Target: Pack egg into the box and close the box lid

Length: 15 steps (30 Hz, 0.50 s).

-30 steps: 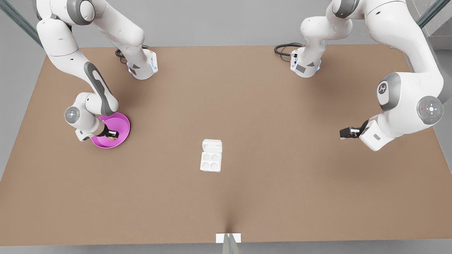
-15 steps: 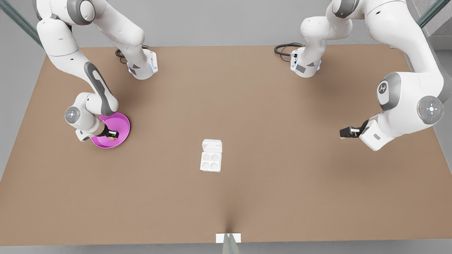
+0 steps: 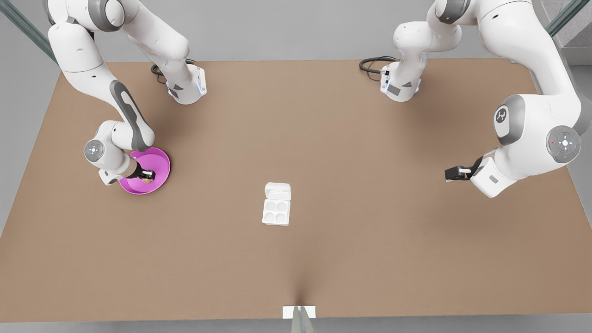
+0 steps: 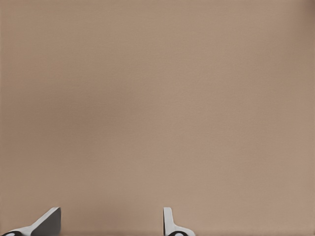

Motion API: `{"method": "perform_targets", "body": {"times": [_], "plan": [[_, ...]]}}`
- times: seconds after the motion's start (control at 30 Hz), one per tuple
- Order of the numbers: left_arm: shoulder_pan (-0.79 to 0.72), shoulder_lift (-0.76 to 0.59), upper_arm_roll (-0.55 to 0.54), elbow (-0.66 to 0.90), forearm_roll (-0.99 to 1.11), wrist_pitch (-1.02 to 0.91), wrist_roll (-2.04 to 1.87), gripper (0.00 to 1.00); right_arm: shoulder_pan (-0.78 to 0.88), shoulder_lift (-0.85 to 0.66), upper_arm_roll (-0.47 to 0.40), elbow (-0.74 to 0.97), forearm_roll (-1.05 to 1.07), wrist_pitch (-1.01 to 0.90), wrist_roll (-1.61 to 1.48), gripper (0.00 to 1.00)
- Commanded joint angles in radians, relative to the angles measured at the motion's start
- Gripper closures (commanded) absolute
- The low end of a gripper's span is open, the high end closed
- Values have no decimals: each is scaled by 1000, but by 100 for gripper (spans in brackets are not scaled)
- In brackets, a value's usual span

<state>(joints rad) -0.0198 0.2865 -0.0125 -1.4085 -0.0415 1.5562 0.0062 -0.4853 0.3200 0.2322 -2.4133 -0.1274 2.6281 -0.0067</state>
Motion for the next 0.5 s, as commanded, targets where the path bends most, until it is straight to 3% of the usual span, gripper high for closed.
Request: {"method": "perform_targets", "body": {"times": [0.0,0.47], "plan": [[0,-1,0,0,0,-1,0,0,1,-2,-1,0,-12,-19,1,42],[-22,-1,0,3,0,1,-2,0,16,-61,6,17,-4,-115,4,42]]}}
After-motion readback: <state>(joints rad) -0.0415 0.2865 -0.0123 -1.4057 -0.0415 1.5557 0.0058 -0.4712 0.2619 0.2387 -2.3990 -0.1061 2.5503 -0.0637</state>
